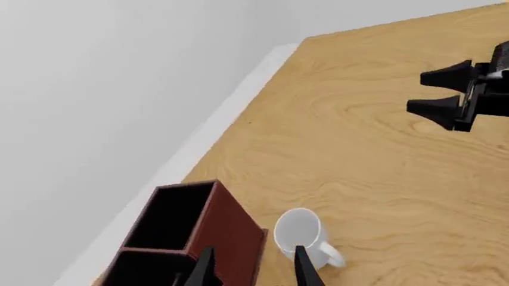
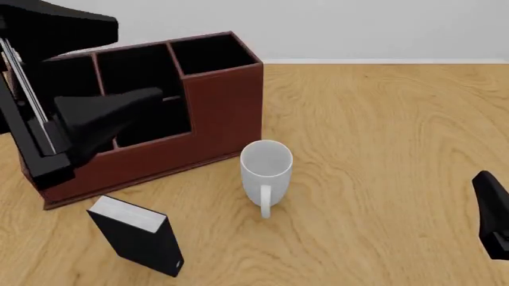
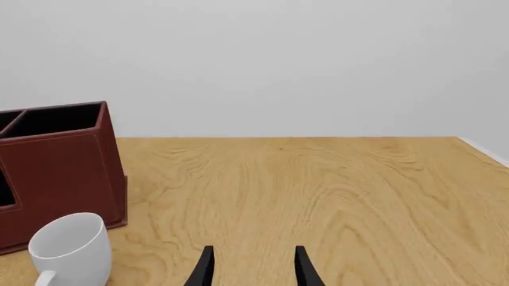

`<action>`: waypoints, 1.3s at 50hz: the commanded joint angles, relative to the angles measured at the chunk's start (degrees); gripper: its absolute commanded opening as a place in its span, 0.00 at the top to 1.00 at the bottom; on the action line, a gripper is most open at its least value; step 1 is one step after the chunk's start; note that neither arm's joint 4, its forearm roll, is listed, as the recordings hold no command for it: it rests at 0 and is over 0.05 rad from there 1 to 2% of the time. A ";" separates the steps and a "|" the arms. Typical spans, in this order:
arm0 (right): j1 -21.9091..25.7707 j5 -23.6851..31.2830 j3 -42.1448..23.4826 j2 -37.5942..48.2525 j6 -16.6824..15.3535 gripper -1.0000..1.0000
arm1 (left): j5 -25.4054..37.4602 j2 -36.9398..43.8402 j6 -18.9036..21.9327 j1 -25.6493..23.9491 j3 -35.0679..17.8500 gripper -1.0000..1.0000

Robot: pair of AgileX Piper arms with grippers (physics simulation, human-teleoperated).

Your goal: Pick up the book and place it in the front compartment of the caddy.

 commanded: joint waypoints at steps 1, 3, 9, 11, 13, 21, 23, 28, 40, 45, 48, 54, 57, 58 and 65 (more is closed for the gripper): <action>-0.01 -0.14 0.22 -0.06 0.05 0.00 | 15.25 7.87 6.25 -7.51 -14.77 0.00; 0.00 -0.22 0.27 -0.07 -0.05 0.00 | 16.41 9.19 9.32 -6.81 -16.34 0.00; 0.00 -0.26 0.31 -0.06 -0.02 0.00 | 22.68 12.32 12.99 -7.58 -21.67 0.00; -0.01 -0.30 0.37 -0.04 0.06 0.00 | 24.44 13.48 14.84 -7.08 -22.33 0.00; 0.00 -0.26 0.30 -0.06 -0.05 0.00 | 27.24 14.92 16.41 -6.58 -23.58 0.00; -0.01 -0.14 0.22 -0.05 0.04 0.00 | 37.04 17.98 19.53 -6.28 -28.27 0.00; 0.00 -0.21 0.26 -0.05 -0.03 0.00 | 37.96 18.12 20.64 -5.53 -27.84 0.00; 0.00 -0.13 -0.05 0.17 -0.02 0.00 | 40.92 18.45 23.02 -3.99 -25.51 0.00; -0.01 0.00 -0.13 0.16 0.04 0.00 | 43.59 17.19 29.48 2.02 -18.29 0.00; -0.01 0.02 0.07 -0.07 0.03 0.00 | 44.03 16.21 31.38 4.03 -14.07 0.00; -0.01 -0.02 0.10 -0.08 0.01 0.00 | 43.60 15.17 33.91 5.86 -11.56 0.00; -0.01 -0.13 -0.02 0.16 0.03 0.00 | 44.38 15.13 32.48 4.45 -11.93 0.00; -0.01 -0.07 0.15 -0.08 0.00 0.00 | 43.79 14.49 33.48 5.56 -10.25 0.00; -0.01 0.00 0.10 -0.08 0.03 0.00 | 43.82 14.25 33.72 5.71 -9.77 0.00; -0.01 -0.04 0.12 -0.08 0.00 0.00 | 43.97 13.87 32.81 5.03 -8.72 0.00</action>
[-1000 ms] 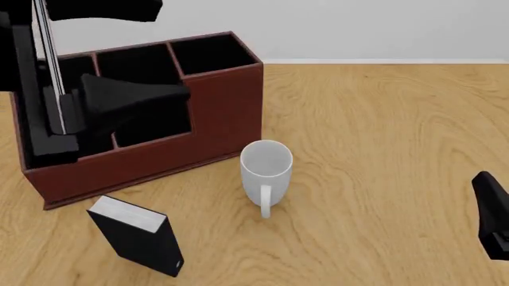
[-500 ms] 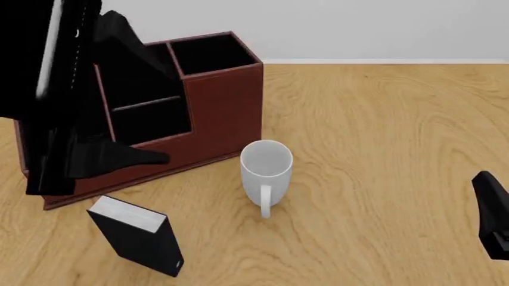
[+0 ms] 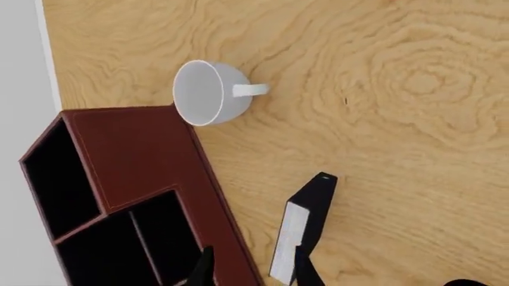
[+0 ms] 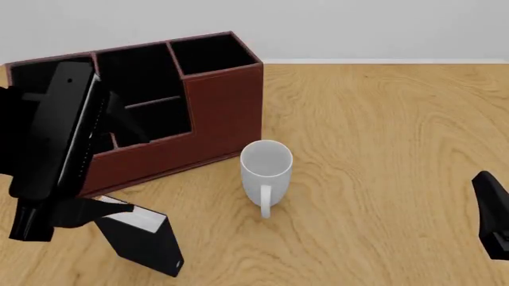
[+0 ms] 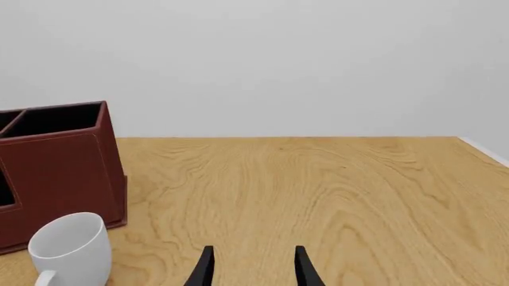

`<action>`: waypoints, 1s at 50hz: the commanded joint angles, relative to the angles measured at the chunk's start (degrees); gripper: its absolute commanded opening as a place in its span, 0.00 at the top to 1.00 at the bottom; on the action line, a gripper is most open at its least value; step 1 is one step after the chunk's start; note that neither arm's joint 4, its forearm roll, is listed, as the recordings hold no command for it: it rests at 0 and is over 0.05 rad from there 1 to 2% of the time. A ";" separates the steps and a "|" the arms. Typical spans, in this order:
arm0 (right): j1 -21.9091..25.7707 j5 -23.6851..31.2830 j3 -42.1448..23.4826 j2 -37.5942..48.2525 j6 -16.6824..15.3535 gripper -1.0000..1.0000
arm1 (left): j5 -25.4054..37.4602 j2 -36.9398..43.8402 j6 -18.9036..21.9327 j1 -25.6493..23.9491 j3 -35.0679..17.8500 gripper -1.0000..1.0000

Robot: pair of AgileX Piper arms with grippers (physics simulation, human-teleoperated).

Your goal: Pick up the book and place it in the front compartment of the caddy.

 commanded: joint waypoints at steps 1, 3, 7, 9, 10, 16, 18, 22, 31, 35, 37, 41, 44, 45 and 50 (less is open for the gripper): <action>0.00 -0.08 -0.09 0.18 -0.01 0.00 | 0.28 -1.18 1.12 0.94 3.31 0.00; 0.00 -0.03 -0.15 0.18 0.00 0.00 | 0.39 -1.00 0.90 1.00 2.98 0.00; 0.00 0.13 -0.28 0.15 0.01 0.00 | 0.13 -0.96 -0.10 -0.20 2.73 0.00; 0.00 0.01 -0.18 0.16 -0.01 0.00 | 0.42 -0.15 -1.72 -0.66 2.24 0.00; 0.00 0.00 -0.16 0.17 0.00 0.00 | 0.02 -0.84 -0.61 -0.22 3.30 0.00; 0.00 -0.06 -0.11 0.18 0.01 0.00 | -1.18 -1.25 -0.11 0.49 5.13 0.00; 0.01 0.02 -0.17 0.15 -0.01 0.00 | -0.89 -0.98 -0.78 0.28 4.95 0.00; 0.01 0.04 0.01 -0.05 -0.01 0.00 | -1.07 -1.02 -0.92 0.08 5.38 0.00; 0.01 0.02 0.02 -0.04 -0.01 0.00 | -1.82 -0.09 -3.07 -1.24 6.01 0.00; 0.01 -0.04 -0.12 0.16 -0.01 0.00 | -2.84 -0.34 -2.82 -1.31 7.56 0.00; 0.01 0.03 -0.19 0.17 0.00 0.00 | -3.22 -0.01 -3.10 -1.08 7.74 0.00; 0.01 0.03 -0.16 0.14 0.00 0.00 | -3.02 0.19 -4.12 -2.01 7.32 0.00; 0.01 -0.18 0.21 -0.03 -0.01 0.00 | -3.48 0.21 -4.10 -1.86 7.93 0.00; 0.01 -0.05 0.09 -0.04 0.00 0.00 | -3.62 0.05 -3.86 -1.74 8.47 0.00; 0.02 -0.01 -0.16 0.17 -0.01 0.00 | -3.68 0.90 -6.36 -2.88 7.87 0.00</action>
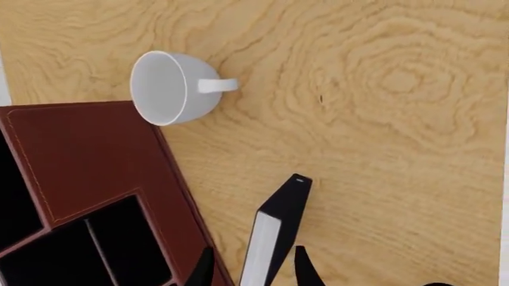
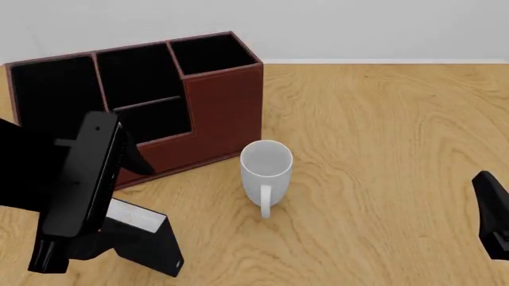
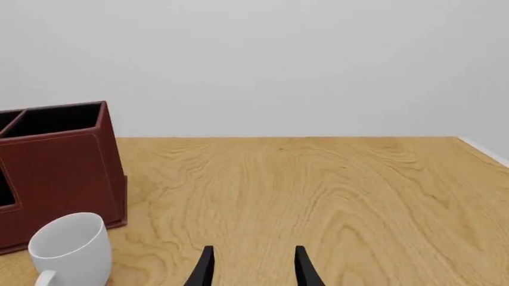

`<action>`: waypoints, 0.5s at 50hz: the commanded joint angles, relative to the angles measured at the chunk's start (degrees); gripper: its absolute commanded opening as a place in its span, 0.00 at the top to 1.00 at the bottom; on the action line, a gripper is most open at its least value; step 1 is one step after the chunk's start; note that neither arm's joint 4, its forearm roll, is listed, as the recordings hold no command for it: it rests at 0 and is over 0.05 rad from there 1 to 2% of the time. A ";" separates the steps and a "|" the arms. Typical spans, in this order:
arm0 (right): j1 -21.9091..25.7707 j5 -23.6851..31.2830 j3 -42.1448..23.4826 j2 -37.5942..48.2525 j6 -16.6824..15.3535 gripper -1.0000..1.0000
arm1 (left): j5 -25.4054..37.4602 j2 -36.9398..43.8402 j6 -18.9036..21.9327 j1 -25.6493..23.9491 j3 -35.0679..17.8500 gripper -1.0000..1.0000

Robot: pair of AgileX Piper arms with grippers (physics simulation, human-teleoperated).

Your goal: Pick up the book and place it in the front compartment of the caddy.

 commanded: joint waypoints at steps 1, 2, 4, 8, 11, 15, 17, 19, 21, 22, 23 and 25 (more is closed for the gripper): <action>0.00 -0.02 -0.11 0.12 0.00 0.00 | -0.67 0.39 -1.80 -0.96 1.01 0.00; 0.00 -0.01 -0.11 0.12 0.00 0.00 | -0.81 0.16 -1.45 -0.93 1.36 0.00; 0.00 -0.01 -0.11 0.12 0.00 0.00 | -0.85 0.40 -1.60 -0.53 1.50 0.00; 0.01 -0.01 -0.11 0.12 -0.01 0.00 | -1.28 0.38 -1.62 -0.57 1.76 0.00; 0.00 -0.01 -0.11 0.12 0.00 0.00 | -1.13 0.61 -2.25 -0.85 1.51 0.00; 0.00 -0.01 -0.11 0.12 0.01 0.00 | -1.95 0.03 -0.51 0.43 3.01 0.00; 0.01 -0.02 -0.11 0.12 0.00 0.00 | -1.89 0.24 -1.42 -0.16 3.03 0.00; 0.00 -0.01 -0.11 0.12 -0.01 0.00 | -2.49 0.03 -0.60 0.61 3.92 0.00; 0.01 -0.01 -0.11 0.12 -0.01 0.00 | -2.87 -0.10 0.18 1.63 4.42 0.00; -0.01 -0.02 -0.11 0.12 0.00 0.00 | -2.87 -0.14 0.10 1.59 4.51 0.00; 0.00 0.00 -0.11 0.12 0.01 0.00 | -3.03 -0.28 0.28 1.85 4.78 0.00; 0.00 -0.02 -0.11 0.12 0.00 0.00 | -2.98 -0.23 0.17 1.92 4.96 0.00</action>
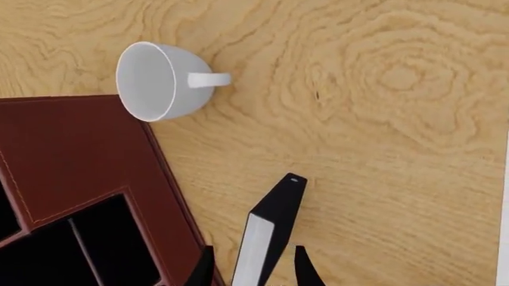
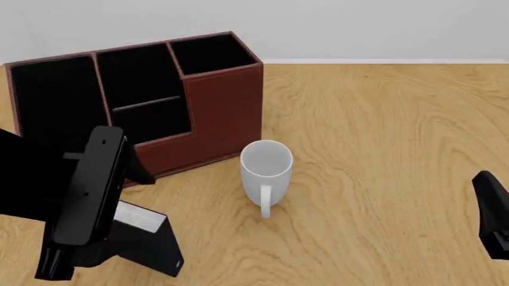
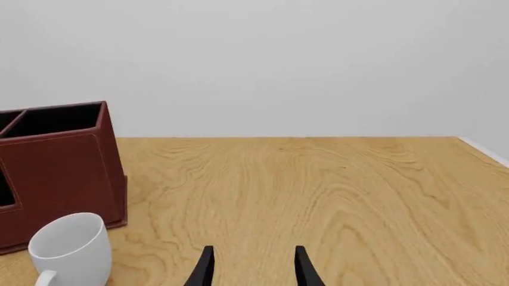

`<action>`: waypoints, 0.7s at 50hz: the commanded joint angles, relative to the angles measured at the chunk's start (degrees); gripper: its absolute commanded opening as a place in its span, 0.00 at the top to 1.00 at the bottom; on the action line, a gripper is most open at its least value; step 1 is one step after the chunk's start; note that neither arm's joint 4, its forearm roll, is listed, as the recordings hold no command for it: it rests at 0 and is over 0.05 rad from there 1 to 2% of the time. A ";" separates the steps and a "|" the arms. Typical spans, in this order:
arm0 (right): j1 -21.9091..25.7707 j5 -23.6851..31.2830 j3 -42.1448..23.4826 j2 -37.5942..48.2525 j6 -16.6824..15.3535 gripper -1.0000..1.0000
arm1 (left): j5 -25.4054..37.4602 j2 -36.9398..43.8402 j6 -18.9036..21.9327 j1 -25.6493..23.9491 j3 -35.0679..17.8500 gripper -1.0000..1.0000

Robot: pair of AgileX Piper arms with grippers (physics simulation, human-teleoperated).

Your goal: Pick up the book and place it in the front compartment of the caddy.

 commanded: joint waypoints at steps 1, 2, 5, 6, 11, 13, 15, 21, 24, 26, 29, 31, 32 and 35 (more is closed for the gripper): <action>0.01 0.00 -0.01 0.01 0.00 0.00 | -1.19 -0.37 0.92 1.45 2.00 0.00; 0.00 0.00 -0.01 0.01 0.00 0.00 | -1.24 -0.39 1.11 1.75 2.08 0.00; 0.00 -0.01 -0.01 0.01 -0.02 0.00 | -1.52 -0.51 1.25 1.88 2.43 0.00; 0.00 -0.02 -0.01 0.00 0.00 0.00 | -1.57 -0.41 1.12 1.97 2.47 0.00; -0.01 0.00 -0.01 0.01 0.01 0.00 | -2.03 -0.47 1.74 2.79 2.99 0.00; 0.01 -0.01 -0.01 0.01 0.00 0.00 | -2.26 -0.47 1.62 2.78 3.21 0.00; 0.00 -0.01 -0.01 0.01 0.01 0.00 | -2.09 -0.67 1.22 2.28 3.11 0.00; 0.02 0.00 -0.01 0.01 0.00 0.00 | -2.85 -0.96 2.18 3.47 4.69 0.00; -0.02 0.00 -0.01 0.01 0.01 0.00 | -3.06 -0.95 1.98 3.56 4.61 0.00; 0.00 -0.01 -0.01 0.01 0.00 0.00 | -3.21 -1.38 3.04 4.30 5.39 0.00; 0.01 -0.01 -0.01 0.01 -0.01 0.00 | -3.13 -1.36 2.90 4.35 5.24 0.00; 0.00 0.00 -0.01 0.01 -0.01 0.00 | -3.31 -1.31 2.80 4.27 5.32 0.00; 0.00 0.00 -0.01 0.01 0.00 0.00 | -3.34 -1.33 2.90 4.44 5.28 0.00; 0.01 -0.01 -0.01 0.01 0.00 0.00 | -3.72 -1.45 3.43 5.01 5.80 0.00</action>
